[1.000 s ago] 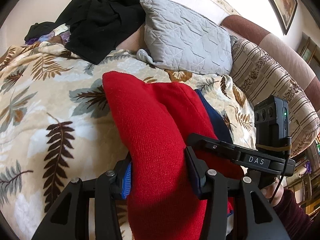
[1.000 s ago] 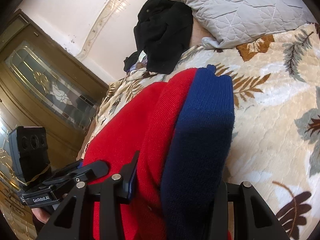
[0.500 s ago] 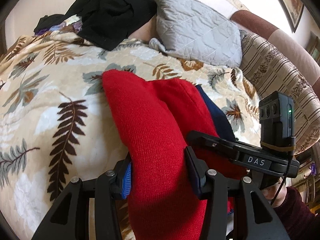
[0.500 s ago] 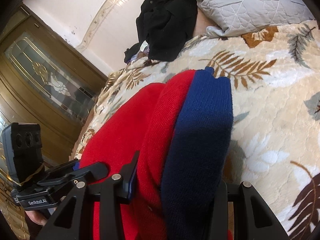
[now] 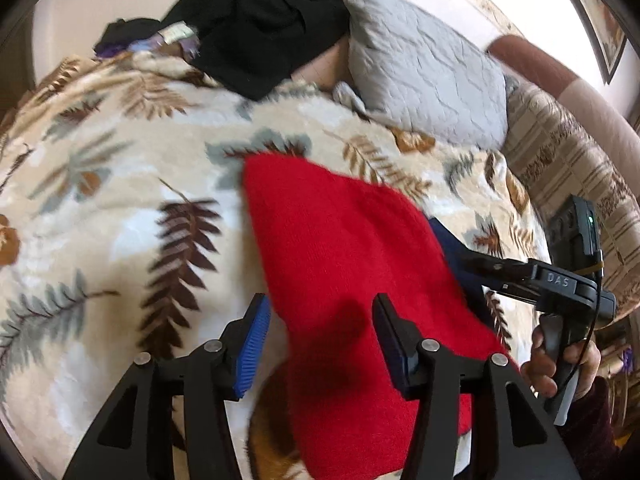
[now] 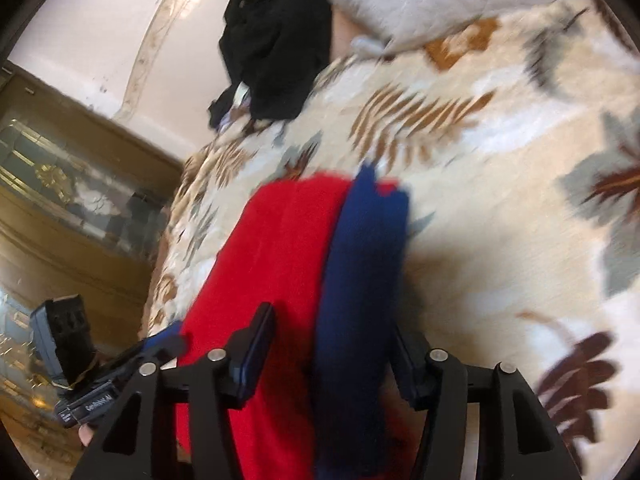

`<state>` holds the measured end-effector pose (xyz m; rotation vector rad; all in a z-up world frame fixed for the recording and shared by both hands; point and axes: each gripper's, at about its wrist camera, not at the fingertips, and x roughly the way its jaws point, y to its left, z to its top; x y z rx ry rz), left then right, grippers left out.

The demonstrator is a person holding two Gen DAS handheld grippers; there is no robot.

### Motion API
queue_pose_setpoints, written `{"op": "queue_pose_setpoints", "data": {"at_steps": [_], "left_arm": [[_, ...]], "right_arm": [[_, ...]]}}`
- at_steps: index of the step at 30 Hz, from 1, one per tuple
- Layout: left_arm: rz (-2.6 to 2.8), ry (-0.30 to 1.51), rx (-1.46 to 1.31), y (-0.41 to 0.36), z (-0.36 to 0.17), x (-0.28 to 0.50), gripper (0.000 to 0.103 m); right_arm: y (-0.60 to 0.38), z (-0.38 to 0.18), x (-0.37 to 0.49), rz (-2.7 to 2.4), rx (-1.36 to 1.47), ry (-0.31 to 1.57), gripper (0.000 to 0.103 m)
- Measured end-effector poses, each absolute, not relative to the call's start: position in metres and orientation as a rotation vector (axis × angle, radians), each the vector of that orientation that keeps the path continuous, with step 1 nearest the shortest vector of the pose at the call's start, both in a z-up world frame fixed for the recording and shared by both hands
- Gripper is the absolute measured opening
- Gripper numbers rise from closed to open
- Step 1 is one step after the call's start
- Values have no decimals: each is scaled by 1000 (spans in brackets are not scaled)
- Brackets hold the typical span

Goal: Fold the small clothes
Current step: 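Fold the held red edge over the sweater with both grippers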

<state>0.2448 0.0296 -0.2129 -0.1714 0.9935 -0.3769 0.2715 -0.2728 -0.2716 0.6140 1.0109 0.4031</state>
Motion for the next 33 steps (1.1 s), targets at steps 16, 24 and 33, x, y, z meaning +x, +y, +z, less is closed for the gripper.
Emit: {"op": "queue_pose_setpoints", "data": {"at_steps": [16,24,33], "left_arm": [[-254,991,11,15,-234,255,56],[-269,989,-12,22,-227,242,58],[-235,944,66,21,-216,196,59]], "right_arm": [[-227,-288,312,516,715,1032,58],[-238,-278,293,516,722,1040,52],[-235,-245,216,536,538,989,39]]}}
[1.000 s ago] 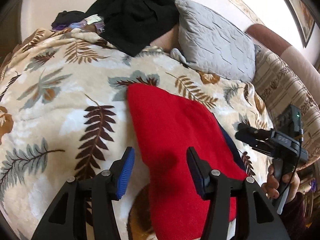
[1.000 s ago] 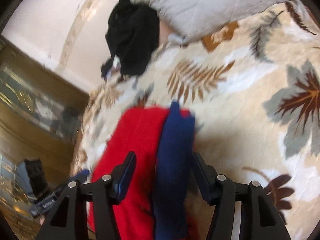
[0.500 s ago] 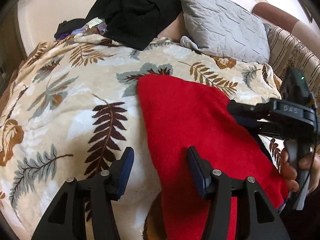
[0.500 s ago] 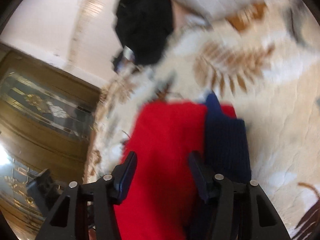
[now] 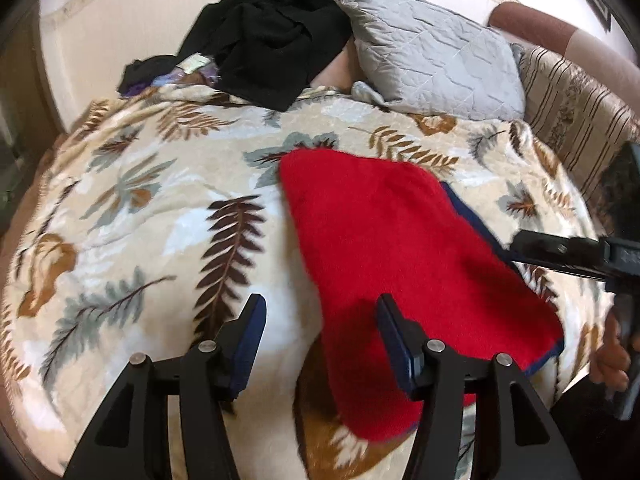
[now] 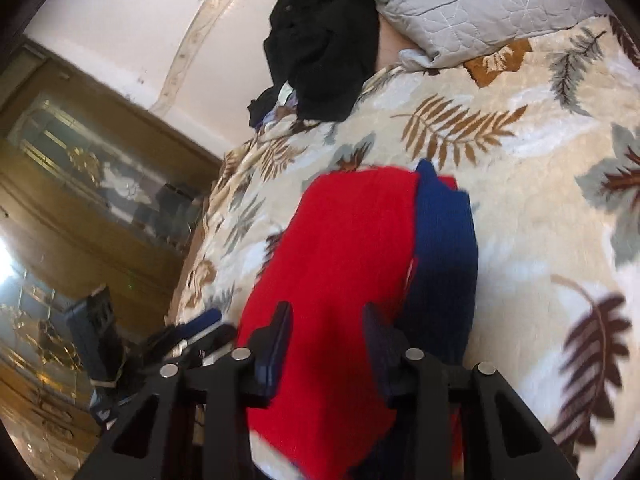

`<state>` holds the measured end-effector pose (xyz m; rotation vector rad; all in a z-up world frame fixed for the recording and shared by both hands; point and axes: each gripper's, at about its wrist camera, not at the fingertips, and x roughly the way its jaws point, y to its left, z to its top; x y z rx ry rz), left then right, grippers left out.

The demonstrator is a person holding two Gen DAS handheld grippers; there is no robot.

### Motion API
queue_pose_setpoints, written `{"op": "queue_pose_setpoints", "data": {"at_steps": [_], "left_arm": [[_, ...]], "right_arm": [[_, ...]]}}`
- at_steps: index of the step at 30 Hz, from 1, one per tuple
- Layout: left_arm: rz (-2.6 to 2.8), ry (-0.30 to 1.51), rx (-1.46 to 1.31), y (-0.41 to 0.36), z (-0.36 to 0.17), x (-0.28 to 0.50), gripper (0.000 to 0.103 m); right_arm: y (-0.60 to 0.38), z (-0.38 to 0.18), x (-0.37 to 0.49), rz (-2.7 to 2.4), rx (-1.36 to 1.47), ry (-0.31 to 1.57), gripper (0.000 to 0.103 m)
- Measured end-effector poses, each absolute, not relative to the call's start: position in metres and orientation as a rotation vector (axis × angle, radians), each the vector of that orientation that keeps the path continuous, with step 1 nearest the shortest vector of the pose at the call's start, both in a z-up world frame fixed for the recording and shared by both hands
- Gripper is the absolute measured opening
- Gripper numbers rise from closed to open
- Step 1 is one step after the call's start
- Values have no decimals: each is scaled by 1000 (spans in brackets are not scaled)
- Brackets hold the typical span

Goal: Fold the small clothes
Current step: 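Fold the held red edge over the sweater with both grippers, then release the sweater and pull both grippers back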

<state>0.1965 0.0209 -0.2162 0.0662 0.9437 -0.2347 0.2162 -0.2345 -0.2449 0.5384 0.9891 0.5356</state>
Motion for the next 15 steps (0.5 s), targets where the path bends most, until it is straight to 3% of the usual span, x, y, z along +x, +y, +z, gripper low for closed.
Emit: {"op": "queue_pose_setpoints", "data": {"at_steps": [8,15], "left_arm": [[-53,859,278,-5,-234,159,66],[-20,862,138,14,-222,135,68]], "right_arm": [[-204,-266,179,386,283,1048,40],[-217,-244,142,329,298,1008,42]]}}
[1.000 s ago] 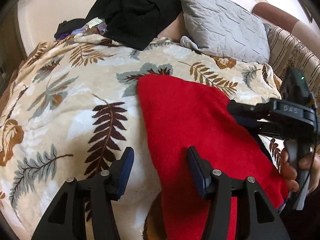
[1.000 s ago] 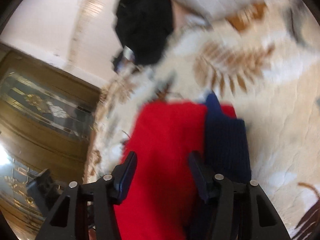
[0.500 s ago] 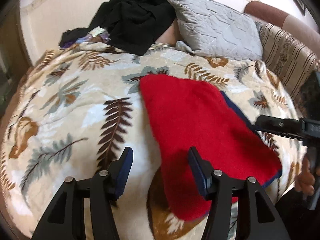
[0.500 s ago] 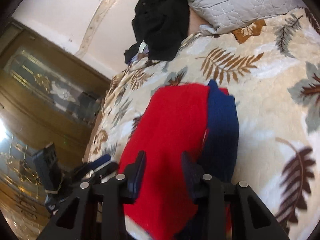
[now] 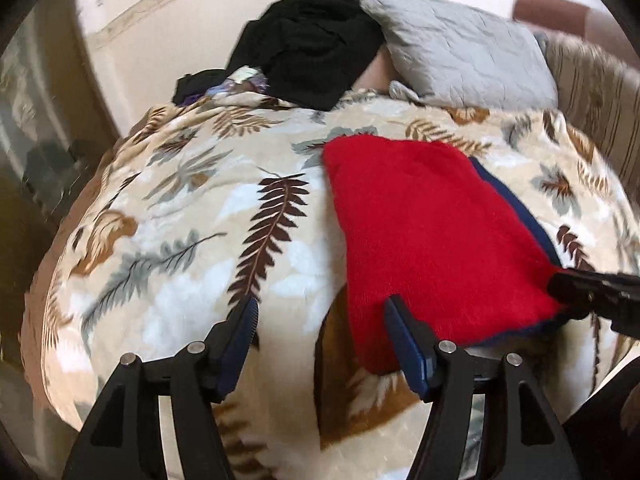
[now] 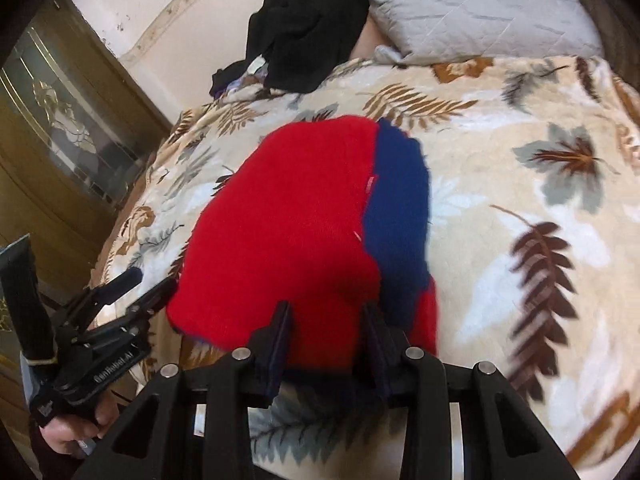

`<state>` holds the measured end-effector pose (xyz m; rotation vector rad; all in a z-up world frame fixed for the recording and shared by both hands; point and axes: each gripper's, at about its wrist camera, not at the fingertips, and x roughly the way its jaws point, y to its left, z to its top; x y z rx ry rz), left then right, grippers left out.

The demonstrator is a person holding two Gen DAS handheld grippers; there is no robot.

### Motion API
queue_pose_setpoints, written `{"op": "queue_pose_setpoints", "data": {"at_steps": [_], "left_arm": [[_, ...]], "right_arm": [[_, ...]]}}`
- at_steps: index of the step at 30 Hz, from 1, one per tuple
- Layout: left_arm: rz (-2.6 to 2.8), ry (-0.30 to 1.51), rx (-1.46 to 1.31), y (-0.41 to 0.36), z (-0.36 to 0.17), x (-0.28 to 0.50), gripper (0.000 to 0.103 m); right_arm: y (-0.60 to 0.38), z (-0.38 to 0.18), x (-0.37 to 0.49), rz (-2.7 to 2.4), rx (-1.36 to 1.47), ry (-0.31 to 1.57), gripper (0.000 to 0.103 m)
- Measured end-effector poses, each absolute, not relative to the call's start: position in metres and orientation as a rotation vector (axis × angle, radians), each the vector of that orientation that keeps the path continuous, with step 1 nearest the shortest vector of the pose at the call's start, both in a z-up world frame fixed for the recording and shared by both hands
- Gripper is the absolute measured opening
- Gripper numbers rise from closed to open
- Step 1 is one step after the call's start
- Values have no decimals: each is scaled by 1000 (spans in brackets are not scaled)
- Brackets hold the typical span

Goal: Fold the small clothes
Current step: 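Release the sweater and pull both grippers back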

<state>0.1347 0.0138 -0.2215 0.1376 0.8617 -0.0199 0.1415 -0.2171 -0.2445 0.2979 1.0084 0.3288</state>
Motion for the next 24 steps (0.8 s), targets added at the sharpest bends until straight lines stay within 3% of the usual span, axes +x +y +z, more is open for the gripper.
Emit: {"op": "queue_pose_setpoints", "data": {"at_steps": [1,2,3,11,15,24], "left_arm": [[-5,858,138,13,-220,128,69],[3,854,140,11,-219,123,71],[19,841,146,11,-215,114,72],[58,776,107,19,-188,55,75],[108,746,108,23,-176,30,86],[133,695,119,23,-151,-6,86]], "right_arm": [[-217,-241,135,315,298,998,48],[-218,-238,128,291,295,988,64],[-218,-234,119,268,286,969,67],[-209,-201,58,224,160,880,67],[-204,-188,35,193,133,860,68],[-186,-181,-2,190,108,874,68]]}}
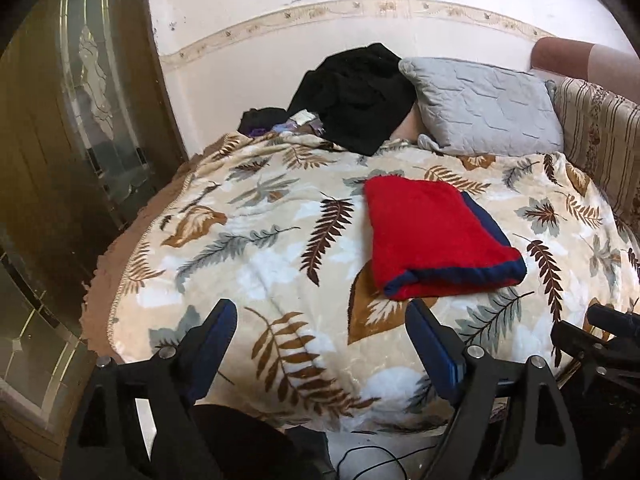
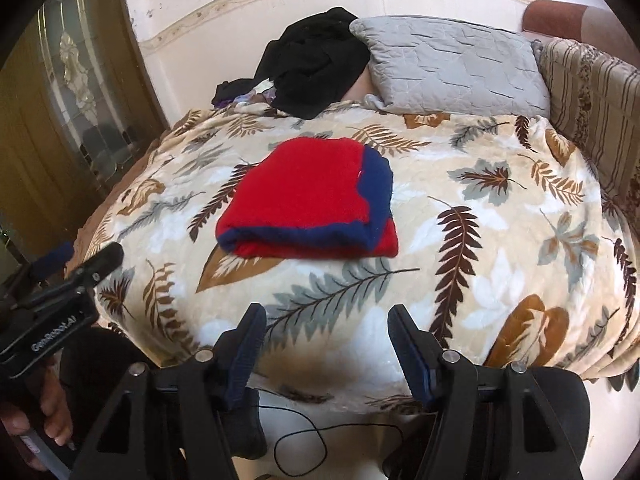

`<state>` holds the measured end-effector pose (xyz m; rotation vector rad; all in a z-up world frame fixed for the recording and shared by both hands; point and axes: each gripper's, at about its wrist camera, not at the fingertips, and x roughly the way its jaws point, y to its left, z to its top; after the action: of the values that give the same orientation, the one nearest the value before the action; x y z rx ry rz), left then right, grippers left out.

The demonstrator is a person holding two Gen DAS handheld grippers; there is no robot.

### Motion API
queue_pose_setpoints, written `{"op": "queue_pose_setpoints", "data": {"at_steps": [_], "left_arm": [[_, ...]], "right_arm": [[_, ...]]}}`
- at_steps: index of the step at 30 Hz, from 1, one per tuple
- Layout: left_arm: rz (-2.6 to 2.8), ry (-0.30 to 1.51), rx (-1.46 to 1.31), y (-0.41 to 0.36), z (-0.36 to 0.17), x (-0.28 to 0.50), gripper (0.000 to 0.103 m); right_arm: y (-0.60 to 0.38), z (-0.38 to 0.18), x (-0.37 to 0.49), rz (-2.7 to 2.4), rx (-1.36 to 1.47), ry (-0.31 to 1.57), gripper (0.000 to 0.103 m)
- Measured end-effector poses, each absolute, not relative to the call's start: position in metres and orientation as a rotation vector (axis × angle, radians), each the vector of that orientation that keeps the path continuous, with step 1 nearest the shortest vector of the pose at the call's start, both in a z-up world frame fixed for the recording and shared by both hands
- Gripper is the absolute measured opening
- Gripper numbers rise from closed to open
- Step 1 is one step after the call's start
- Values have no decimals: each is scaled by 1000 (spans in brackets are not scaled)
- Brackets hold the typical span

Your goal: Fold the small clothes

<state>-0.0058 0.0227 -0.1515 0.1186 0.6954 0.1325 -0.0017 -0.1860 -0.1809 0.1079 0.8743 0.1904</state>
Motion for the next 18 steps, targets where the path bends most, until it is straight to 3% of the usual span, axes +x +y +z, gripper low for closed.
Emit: {"op": "queue_pose_setpoints", "data": {"at_steps": [18], "left_arm": [[152,668,148,12,-121,-48,87]], "right_arm": [[-186,-146,-28,140,134,785,68]]}}
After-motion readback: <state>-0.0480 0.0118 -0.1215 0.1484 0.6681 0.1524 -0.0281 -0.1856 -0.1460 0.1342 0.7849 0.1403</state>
